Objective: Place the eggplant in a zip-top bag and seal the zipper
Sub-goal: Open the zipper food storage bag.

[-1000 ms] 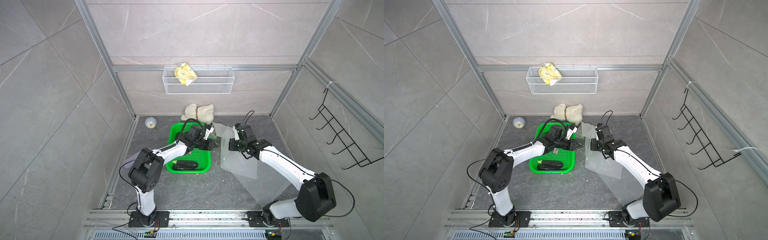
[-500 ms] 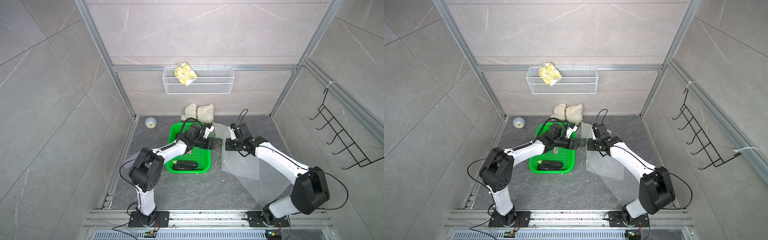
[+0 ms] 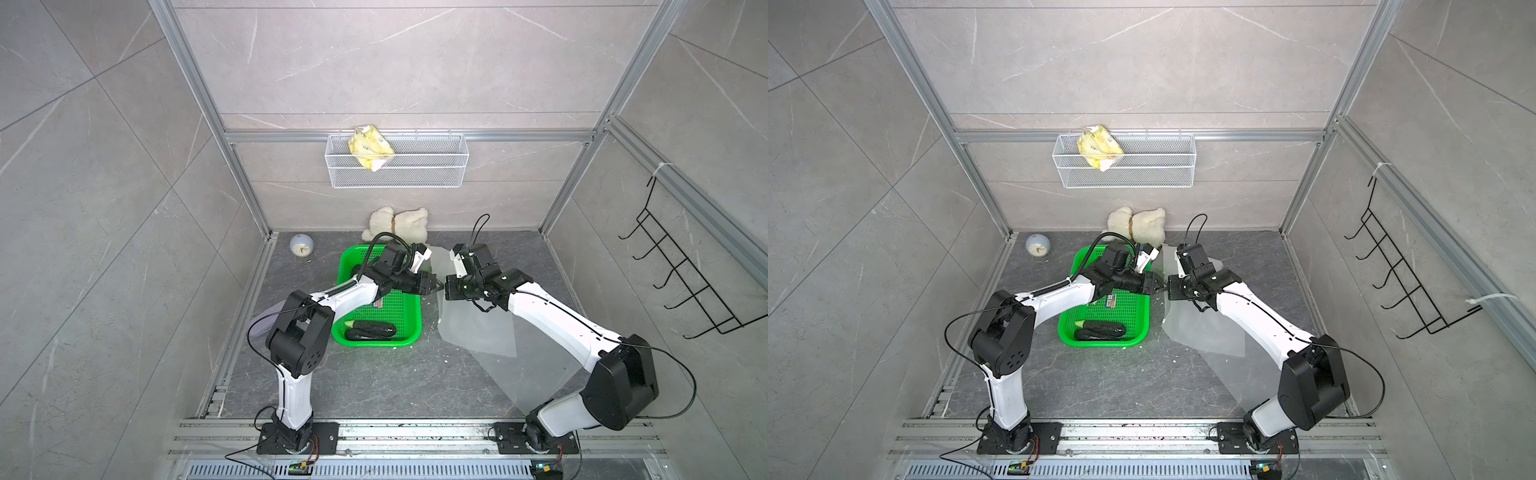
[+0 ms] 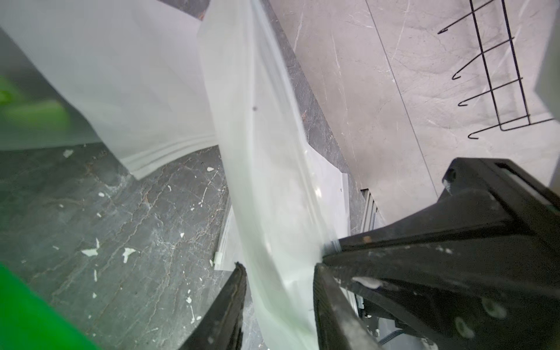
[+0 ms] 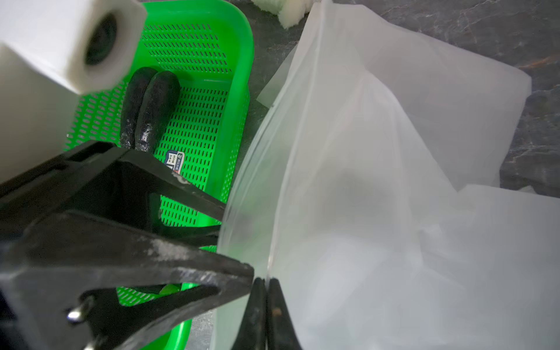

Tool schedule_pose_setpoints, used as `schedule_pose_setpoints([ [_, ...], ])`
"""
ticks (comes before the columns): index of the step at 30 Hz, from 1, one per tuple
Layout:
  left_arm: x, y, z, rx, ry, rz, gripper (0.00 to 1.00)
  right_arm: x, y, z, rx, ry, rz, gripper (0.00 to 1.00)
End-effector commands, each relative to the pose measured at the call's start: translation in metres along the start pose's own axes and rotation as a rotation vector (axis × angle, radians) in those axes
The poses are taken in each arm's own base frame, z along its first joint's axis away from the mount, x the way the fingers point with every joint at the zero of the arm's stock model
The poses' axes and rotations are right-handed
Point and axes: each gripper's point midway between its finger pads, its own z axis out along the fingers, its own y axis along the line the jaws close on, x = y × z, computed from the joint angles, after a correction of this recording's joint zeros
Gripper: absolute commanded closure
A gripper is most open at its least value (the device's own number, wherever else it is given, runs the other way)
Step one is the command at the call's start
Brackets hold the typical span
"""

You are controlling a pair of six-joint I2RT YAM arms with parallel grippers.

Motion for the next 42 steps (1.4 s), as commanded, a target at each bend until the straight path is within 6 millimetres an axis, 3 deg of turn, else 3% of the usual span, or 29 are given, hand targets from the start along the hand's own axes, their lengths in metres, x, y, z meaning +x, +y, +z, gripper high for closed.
schedule_pose_setpoints([
  [1, 0.0, 0.008, -0.001, -0.055, 0.009, 0.01, 0.86, -0.012, 0.004, -0.02, 0.009, -0.037, -0.03, 1.0],
  [2, 0.0, 0.012, -0.004, -0.085, 0.004, 0.009, 0.98, -0.013, 0.002, -0.022, 0.02, -0.04, -0.033, 1.0],
  [3, -0.001, 0.016, -0.007, -0.115, -0.004, 0.006, 1.0, -0.012, 0.001, -0.024, 0.031, -0.039, -0.036, 1.0],
  [10, -0.012, 0.03, -0.034, -0.287, -0.072, 0.001, 1.0, -0.013, -0.016, -0.03, 0.128, -0.037, -0.037, 1.0],
  [22, -0.037, 0.012, -0.083, -0.414, -0.226, 0.011, 1.0, -0.02, -0.01, -0.049, 0.145, -0.059, -0.055, 1.0],
  [25, -0.032, 0.016, -0.079, -0.412, -0.207, 0.01, 1.0, -0.017, -0.012, -0.043, 0.153, -0.048, -0.059, 1.0],
  [31, -0.01, 0.026, -0.043, -0.296, -0.097, -0.042, 0.99, -0.007, -0.01, -0.016, 0.129, -0.007, -0.053, 1.0],
  [37, 0.001, 0.036, -0.033, -0.282, -0.076, -0.08, 0.88, 0.001, -0.011, 0.0, 0.124, 0.021, -0.053, 1.0],
  [42, 0.001, 0.024, -0.031, -0.213, -0.066, -0.052, 0.69, 0.006, -0.011, 0.009, 0.12, 0.048, -0.056, 1.0],
])
